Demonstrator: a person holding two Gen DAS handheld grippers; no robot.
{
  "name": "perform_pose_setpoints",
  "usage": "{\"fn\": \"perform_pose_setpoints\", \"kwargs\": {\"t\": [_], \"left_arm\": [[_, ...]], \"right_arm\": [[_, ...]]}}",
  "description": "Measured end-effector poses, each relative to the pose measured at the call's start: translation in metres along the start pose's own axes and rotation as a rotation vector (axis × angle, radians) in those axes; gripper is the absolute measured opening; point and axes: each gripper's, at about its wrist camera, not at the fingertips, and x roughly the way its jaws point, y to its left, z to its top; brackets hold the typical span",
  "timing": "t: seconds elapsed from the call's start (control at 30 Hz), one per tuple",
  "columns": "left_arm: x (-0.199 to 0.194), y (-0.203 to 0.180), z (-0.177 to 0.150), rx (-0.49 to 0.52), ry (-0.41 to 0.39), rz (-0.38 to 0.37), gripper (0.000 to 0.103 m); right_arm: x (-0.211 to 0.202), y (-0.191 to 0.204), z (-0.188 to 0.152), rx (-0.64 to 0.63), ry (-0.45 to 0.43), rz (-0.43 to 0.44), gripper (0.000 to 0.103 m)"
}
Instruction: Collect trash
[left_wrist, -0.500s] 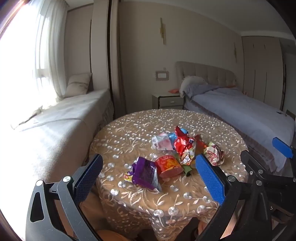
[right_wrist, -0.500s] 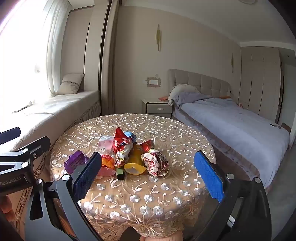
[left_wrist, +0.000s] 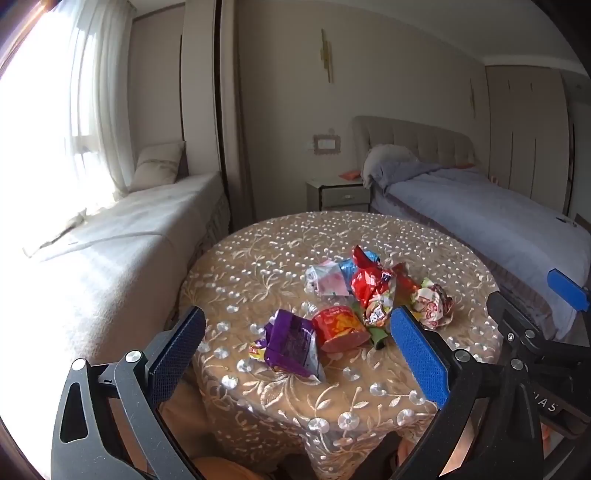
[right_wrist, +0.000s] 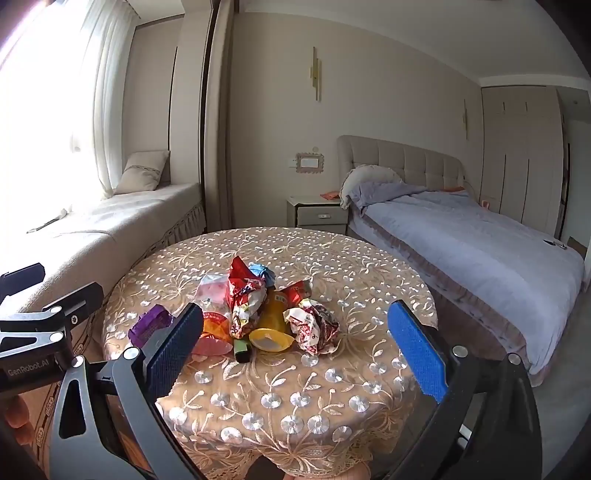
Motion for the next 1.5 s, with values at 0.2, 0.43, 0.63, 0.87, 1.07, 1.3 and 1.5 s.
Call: {"fn": "perform_pose_setpoints", "kwargs": {"t": [0.2, 0.43, 0.63, 0.87, 1.07, 1.3, 1.5], "left_arm": [[0.001, -0.001, 0.001, -0.002, 0.005, 0.001, 0.098], [0.007, -0.004, 0.003, -0.005, 0.021, -0.004, 0.098], [0.009, -0.003, 0.005, -0.012, 0.025, -0.008, 0.098], [0.009, -0.003, 0.006, -0.016, 0.030, -0.007, 0.098], [0.010, -0.001, 0.006, -0.023, 0.035, -0.013, 0.098], [0.012, -0.002, 0.005, -0.029, 0.040, -0.018, 0.098], [0.015, -0.002, 0.005, -0.030, 0.046, -0.020, 0.098]], "right_arm": [[0.005, -0.004, -0.001, 0.002, 0.005, 0.000, 0.099], [0.007, -0.009, 0.000, 0.009, 0.005, 0.003, 0.099], [0.010, -0.012, 0.002, 0.015, 0.010, 0.011, 0.099], [0.011, -0.011, 0.004, 0.012, 0.009, 0.016, 0.099], [0.011, -0.011, 0.003, 0.007, 0.010, 0.016, 0.099], [0.011, -0.011, 0.003, 0.008, 0.009, 0.016, 0.099], [0.011, -0.010, 0.002, 0.008, 0.012, 0.016, 0.099]]}}
